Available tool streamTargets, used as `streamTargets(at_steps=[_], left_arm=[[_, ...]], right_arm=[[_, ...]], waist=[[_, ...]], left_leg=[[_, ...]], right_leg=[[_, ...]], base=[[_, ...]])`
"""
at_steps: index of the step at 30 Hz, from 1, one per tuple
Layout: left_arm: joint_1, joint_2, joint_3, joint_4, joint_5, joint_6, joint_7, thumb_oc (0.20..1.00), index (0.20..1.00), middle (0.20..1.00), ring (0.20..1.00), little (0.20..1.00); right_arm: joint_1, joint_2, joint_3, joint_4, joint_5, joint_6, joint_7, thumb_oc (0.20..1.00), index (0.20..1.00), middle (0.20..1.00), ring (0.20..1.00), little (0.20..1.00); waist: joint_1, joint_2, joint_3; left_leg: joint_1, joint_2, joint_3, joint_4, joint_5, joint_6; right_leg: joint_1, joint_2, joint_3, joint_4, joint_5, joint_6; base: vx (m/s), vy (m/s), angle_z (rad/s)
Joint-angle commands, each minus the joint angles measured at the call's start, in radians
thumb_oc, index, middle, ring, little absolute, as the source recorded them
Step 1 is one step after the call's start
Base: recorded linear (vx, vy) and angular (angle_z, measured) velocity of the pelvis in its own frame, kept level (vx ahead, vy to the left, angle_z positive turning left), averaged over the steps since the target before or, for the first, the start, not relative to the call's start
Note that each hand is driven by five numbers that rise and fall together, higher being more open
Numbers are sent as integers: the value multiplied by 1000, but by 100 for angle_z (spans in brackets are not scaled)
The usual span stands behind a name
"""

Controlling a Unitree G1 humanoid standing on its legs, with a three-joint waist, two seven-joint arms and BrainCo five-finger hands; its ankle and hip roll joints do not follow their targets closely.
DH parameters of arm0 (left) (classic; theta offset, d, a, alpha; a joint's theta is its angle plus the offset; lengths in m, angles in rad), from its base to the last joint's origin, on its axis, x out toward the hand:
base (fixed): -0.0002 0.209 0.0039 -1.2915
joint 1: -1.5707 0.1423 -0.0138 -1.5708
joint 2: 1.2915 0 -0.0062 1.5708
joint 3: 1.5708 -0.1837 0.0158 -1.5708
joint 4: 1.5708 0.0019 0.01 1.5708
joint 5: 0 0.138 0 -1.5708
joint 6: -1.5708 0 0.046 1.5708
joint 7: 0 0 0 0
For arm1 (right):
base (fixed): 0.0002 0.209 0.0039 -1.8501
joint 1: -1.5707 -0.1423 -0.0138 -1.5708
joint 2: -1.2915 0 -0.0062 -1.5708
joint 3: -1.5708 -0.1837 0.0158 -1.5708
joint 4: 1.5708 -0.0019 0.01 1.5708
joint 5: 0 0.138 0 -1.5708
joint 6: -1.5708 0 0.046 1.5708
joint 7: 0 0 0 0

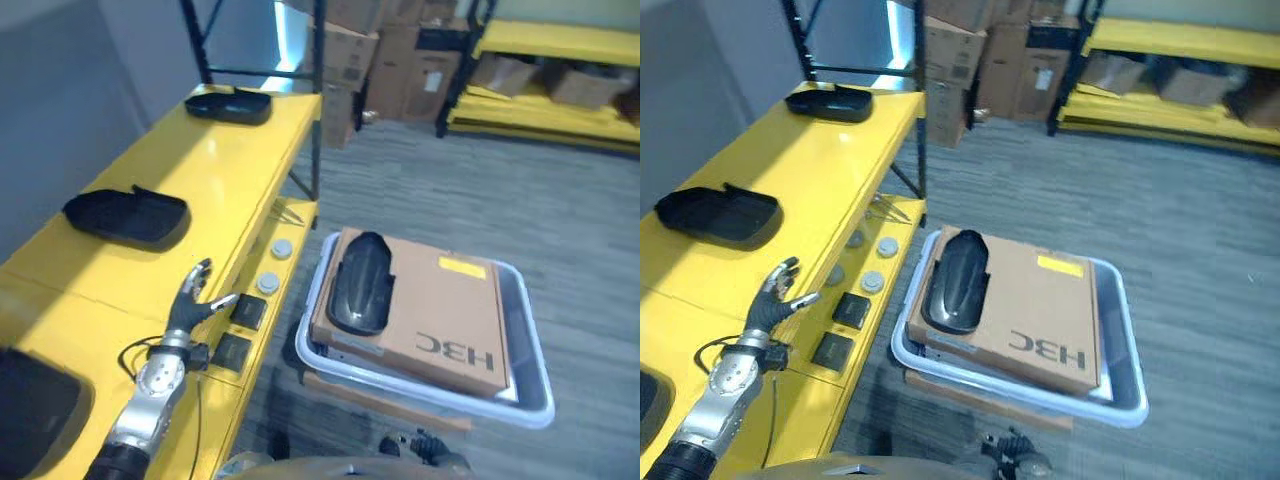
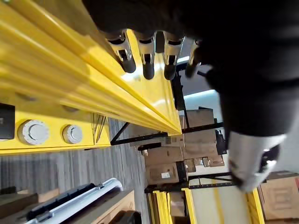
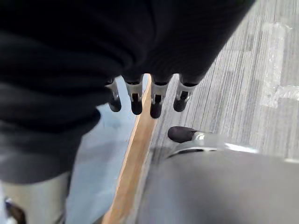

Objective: Move parts from the plastic box to the shelf.

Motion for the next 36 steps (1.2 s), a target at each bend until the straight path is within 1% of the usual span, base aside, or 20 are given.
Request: streamTargets(at_steps=[1, 2, 3, 5, 6, 8, 9, 11, 14, 17, 19, 22, 25, 26, 27, 30, 31, 33, 34, 36], left_arm=[[40, -54, -45, 4, -83, 38, -131, 1000, 1000, 1000, 1000, 1000], [41, -45, -55, 26, -74, 42, -146, 1000, 1000, 1000, 1000, 1000], [38, -38, -62, 44, -64, 48, -151, 1000, 1000, 1000, 1000, 1000], [41, -27, -62, 70, -57, 52, -159, 1000, 1000, 1000, 1000, 1000], [46, -31, -62, 86, -55, 51, -152, 1000, 1000, 1000, 1000, 1000], [65, -35, -58, 99, -56, 53, -155, 1000, 1000, 1000, 1000, 1000], [73, -32, -57, 101, -54, 53, -159, 1000, 1000, 1000, 1000, 1000], [99, -27, -42, 60, -52, 40, -147, 1000, 1000, 1000, 1000, 1000], [102, -12, -15, -98, -50, 5, -127, 1000, 1000, 1000, 1000, 1000], [85, 1, -2, -248, -68, -36, -118, 1000, 1000, 1000, 1000, 1000], [61, 6, -5, -314, -77, -56, -110, 1000, 1000, 1000, 1000, 1000], [33, 7, -7, -362, -110, -66, -107, 1000, 1000, 1000, 1000, 1000], [16, 12, -38, -347, -103, -58, -122, 1000, 1000, 1000, 1000, 1000], [13, 17, -68, -319, -90, -44, -134, 1000, 1000, 1000, 1000, 1000], [11, 16, -68, -318, -90, -45, -134, 1000, 1000, 1000, 1000, 1000], [-1, 15, -128, -224, -41, -19, -132, 1000, 1000, 1000, 1000, 1000], [-5, 13, -159, -163, 1, -9, -122, 1000, 1000, 1000, 1000, 1000], [-8, 11, -160, -160, 3, -12, -121, 1000, 1000, 1000, 1000, 1000], [2, -5, -182, -85, 6, 0, -113, 1000, 1000, 1000, 1000, 1000], [6, -19, -207, -8, 28, 12, -107, 1000, 1000, 1000, 1000, 1000]], right_arm=[[-62, -39, 70, -109, -22, -31, 13, 1000, 1000, 1000, 1000, 1000], [-67, -48, 91, -175, -56, -35, 12, 1000, 1000, 1000, 1000, 1000], [-70, -52, 98, -228, -73, -38, 9, 1000, 1000, 1000, 1000, 1000], [-61, -61, 119, -344, -97, -54, 8, 1000, 1000, 1000, 1000, 1000], [-54, -69, 127, -413, -113, -62, 9, 1000, 1000, 1000, 1000, 1000], [-25, -81, 131, -546, -139, -72, 3, 1000, 1000, 1000, 1000, 1000], [-9, -97, 133, -614, -152, -79, 9, 1000, 1000, 1000, 1000, 1000], [24, -125, 127, -743, -157, -100, 19, 1000, 1000, 1000, 1000, 1000], [46, -154, 117, -860, -162, -127, 15, 1000, 1000, 1000, 1000, 1000], [58, -161, 111, -936, -154, -148, 12, 1000, 1000, 1000, 1000, 1000], [54, -161, 111, -986, -143, -162, 12, 1000, 1000, 1000, 1000, 1000], [46, -161, 102, -1032, -129, -173, 7, 1000, 1000, 1000, 1000, 1000], [23, -166, 97, -1045, -132, -177, -7, 1000, 1000, 1000, 1000, 1000], [-7, -173, 102, -1032, -164, -169, -27, 1000, 1000, 1000, 1000, 1000], [-8, -172, 102, -1030, -165, -169, -28, 1000, 1000, 1000, 1000, 1000], [-92, -171, 122, -995, -210, -146, -70, 1000, 1000, 1000, 1000, 1000], [-138, -171, 129, -968, -216, -139, -90, 1000, 1000, 1000, 1000, 1000], [-141, -172, 129, -965, -216, -140, -91, 1000, 1000, 1000, 1000, 1000], [-196, -172, 139, -923, -219, -131, -117, 1000, 1000, 1000, 1000, 1000], [-249, -176, 151, -870, -230, -124, -146, 1000, 1000, 1000, 1000, 1000]], waist=[[-13, 30, 31], [-16, 30, 47], [-13, 35, 60], [-18, 38, 67], [-15, 34, 69], [-17, 29, 59], [-19, 27, 53], [-16, 28, 40], [-7, 24, 32], [-7, 20, 26], [-8, 19, 21], [-10, 19, 17], [-9, 24, 15], [-6, 28, 13], [-6, 28, 14], [3, 32, 16], [12, 31, 24], [12, 31, 24], [25, 25, 36], [41, 15, 46]], left_leg=[[34, 90, 0, -6, -149, -5], [31, 93, 21, -5, -145, 1], [25, 98, 35, -4, -140, 5], [13, 103, 52, -5, -131, 4], [9, 100, 60, -5, -131, 4], [7, 95, 71, -4, -130, 4], [7, 96, 74, -3, -130, 3], [15, 105, 79, -3, -133, -3], [19, 115, 65, -4, -129, -11], [23, 127, 49, -6, -125, -22], [25, 134, 46, -6, -122, -30], [27, 142, 45, -6, -119, -37], [27, 149, 41, -6, -116, -43], [29, 152, 39, -6, -117, -44], [29, 153, 39, -6, -117, -44], [31, 157, 36, -6, -115, -46], [24, 159, 31, -6, -112, -46], [23, 160, 31, -6, -112, -46], [6, 163, 28, -6, -106, -48], [-19, 169, 23, -6, -97, -50]], right_leg=[[-25, 70, 14, 19, -98, 58], [-50, 72, 13, 46, -97, 64], [-64, 73, -2, 76, -104, 69], [-48, 84, -18, 108, -130, 63], [-37, 86, -31, 105, -135, 53], [-21, 85, -61, 79, -140, 45], [-14, 92, -60, 63, -143, 38], [2, 104, -60, 27, -137, 30], [35, 115, -90, -13, -138, 20], [61, 128, -106, -39, -145, 14], [69, 134, -110, -44, -151, 10], [77, 143, -113, -47, -161, 5], [80, 149, -112, -47, -167, 0], [83, 152, -114, -47, -171, -3], [83, 153, -114, -47, -171, -3], [85, 158, -115, -47, -174, -7], [79, 161, -119, -47, -172, -9], [78, 161, -120, -47, -172, -9], [62, 165, -122, -47, -166, -8], [41, 170, -126, -47, -163, -8]], base=[[-142, 109, -139], [-138, 31, -107], [-185, 36, -66], [-120, 41, -19], [-52, 45, -12], [0, -10, -5], [61, -55, 1], [83, -68, -2], [43, -92, -6], [26, -95, 23], [27, -89, 2], [32, -81, 4], [38, -47, 5], [40, -28, 2], [57, -24, 1], [50, -11, 1], [37, -6, 1], [0, 0, 0], [-43, -40, 2], [-64, -72, 4]])
